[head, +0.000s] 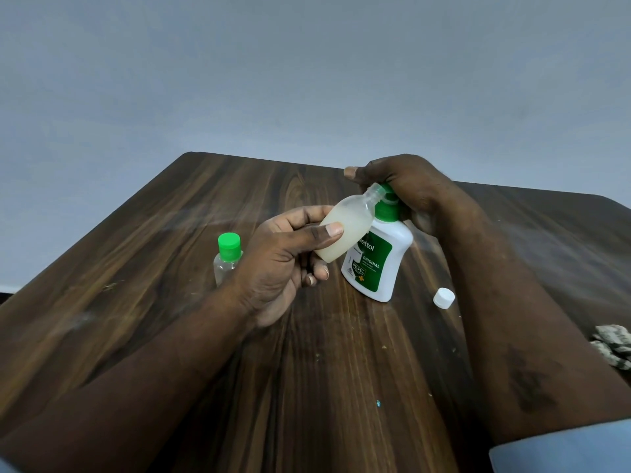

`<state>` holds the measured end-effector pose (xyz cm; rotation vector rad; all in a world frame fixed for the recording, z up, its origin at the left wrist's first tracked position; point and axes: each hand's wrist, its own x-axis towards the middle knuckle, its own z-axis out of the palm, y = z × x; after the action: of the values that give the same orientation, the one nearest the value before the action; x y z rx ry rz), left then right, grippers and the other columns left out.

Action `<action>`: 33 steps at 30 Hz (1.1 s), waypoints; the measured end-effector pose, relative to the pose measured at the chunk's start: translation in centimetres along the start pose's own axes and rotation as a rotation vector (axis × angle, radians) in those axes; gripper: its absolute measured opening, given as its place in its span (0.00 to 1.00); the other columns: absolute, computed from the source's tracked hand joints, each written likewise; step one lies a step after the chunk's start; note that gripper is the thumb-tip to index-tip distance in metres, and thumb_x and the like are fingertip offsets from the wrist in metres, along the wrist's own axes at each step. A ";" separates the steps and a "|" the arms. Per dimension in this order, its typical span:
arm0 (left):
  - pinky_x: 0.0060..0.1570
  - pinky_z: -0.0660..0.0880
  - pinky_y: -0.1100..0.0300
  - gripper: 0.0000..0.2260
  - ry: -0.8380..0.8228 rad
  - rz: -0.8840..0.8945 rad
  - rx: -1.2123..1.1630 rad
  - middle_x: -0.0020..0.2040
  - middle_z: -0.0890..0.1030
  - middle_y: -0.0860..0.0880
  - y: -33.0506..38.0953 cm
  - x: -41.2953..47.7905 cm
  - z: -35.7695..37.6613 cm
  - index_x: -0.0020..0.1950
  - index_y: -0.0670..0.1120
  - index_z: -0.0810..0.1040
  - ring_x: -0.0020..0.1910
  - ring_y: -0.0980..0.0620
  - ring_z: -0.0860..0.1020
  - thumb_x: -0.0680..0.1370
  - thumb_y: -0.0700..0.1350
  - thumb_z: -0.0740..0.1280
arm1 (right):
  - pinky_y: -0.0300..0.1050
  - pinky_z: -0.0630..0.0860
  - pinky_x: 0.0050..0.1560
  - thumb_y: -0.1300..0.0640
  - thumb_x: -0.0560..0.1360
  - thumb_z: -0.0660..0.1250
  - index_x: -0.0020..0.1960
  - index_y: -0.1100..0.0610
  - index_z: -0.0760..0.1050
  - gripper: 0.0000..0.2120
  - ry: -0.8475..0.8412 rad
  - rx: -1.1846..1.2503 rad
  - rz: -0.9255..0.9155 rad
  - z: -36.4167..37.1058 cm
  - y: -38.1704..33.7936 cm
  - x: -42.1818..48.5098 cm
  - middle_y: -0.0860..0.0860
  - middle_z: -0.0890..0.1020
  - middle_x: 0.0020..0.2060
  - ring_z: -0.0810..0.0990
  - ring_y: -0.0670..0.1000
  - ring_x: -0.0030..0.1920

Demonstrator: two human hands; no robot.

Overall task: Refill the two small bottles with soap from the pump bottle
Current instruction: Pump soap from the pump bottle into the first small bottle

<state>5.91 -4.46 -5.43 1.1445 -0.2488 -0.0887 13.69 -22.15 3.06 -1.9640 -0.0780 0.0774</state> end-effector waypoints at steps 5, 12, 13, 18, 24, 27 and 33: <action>0.20 0.65 0.66 0.19 -0.003 -0.002 -0.001 0.40 0.83 0.44 0.0 0.0 0.0 0.62 0.40 0.80 0.23 0.55 0.72 0.72 0.44 0.71 | 0.51 0.79 0.47 0.50 0.74 0.78 0.43 0.57 0.81 0.12 -0.008 -0.014 0.008 0.0 0.1 0.2 0.54 0.82 0.41 0.80 0.53 0.40; 0.20 0.65 0.67 0.20 -0.010 0.002 0.000 0.41 0.83 0.44 0.0 0.0 0.0 0.62 0.40 0.80 0.23 0.55 0.72 0.72 0.44 0.71 | 0.44 0.72 0.37 0.47 0.75 0.77 0.36 0.55 0.76 0.17 -0.010 -0.039 -0.038 -0.4 -0.2 0.1 0.49 0.78 0.32 0.74 0.48 0.30; 0.21 0.65 0.67 0.20 -0.011 0.001 -0.002 0.41 0.83 0.44 0.0 0.0 0.0 0.62 0.40 0.80 0.23 0.54 0.72 0.72 0.44 0.71 | 0.44 0.72 0.37 0.47 0.75 0.77 0.36 0.55 0.76 0.17 -0.010 -0.032 -0.038 -0.4 -0.2 0.1 0.49 0.78 0.31 0.74 0.47 0.30; 0.20 0.65 0.67 0.19 -0.010 0.002 -0.005 0.41 0.82 0.43 0.0 0.1 -0.1 0.62 0.40 0.80 0.23 0.55 0.73 0.72 0.44 0.72 | 0.46 0.77 0.42 0.50 0.75 0.77 0.41 0.57 0.80 0.12 0.007 -0.016 -0.008 0.0 0.0 0.1 0.51 0.81 0.36 0.78 0.51 0.36; 0.21 0.65 0.66 0.20 -0.007 -0.006 -0.002 0.40 0.83 0.44 -0.1 0.0 -0.1 0.63 0.39 0.80 0.23 0.55 0.72 0.72 0.44 0.72 | 0.47 0.76 0.42 0.49 0.75 0.77 0.41 0.57 0.78 0.14 -0.016 -0.013 -0.003 0.1 0.1 -0.1 0.52 0.81 0.37 0.78 0.51 0.37; 0.21 0.65 0.66 0.20 -0.009 0.000 -0.001 0.41 0.82 0.43 -0.1 0.0 0.0 0.62 0.39 0.80 0.23 0.55 0.72 0.72 0.44 0.72 | 0.46 0.76 0.40 0.48 0.74 0.78 0.39 0.56 0.78 0.15 -0.007 -0.027 -0.018 -0.1 -0.1 -0.1 0.50 0.80 0.34 0.78 0.50 0.34; 0.21 0.65 0.66 0.20 -0.009 0.006 0.003 0.41 0.83 0.43 0.0 0.1 -0.1 0.62 0.40 0.80 0.23 0.54 0.72 0.72 0.45 0.72 | 0.47 0.75 0.42 0.47 0.75 0.77 0.39 0.55 0.78 0.14 -0.004 -0.036 -0.031 -0.3 -0.2 0.1 0.51 0.80 0.36 0.77 0.50 0.36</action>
<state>6.01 -4.45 -5.47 1.1465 -0.2604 -0.0888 13.83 -22.33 3.31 -1.9982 -0.1135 0.0601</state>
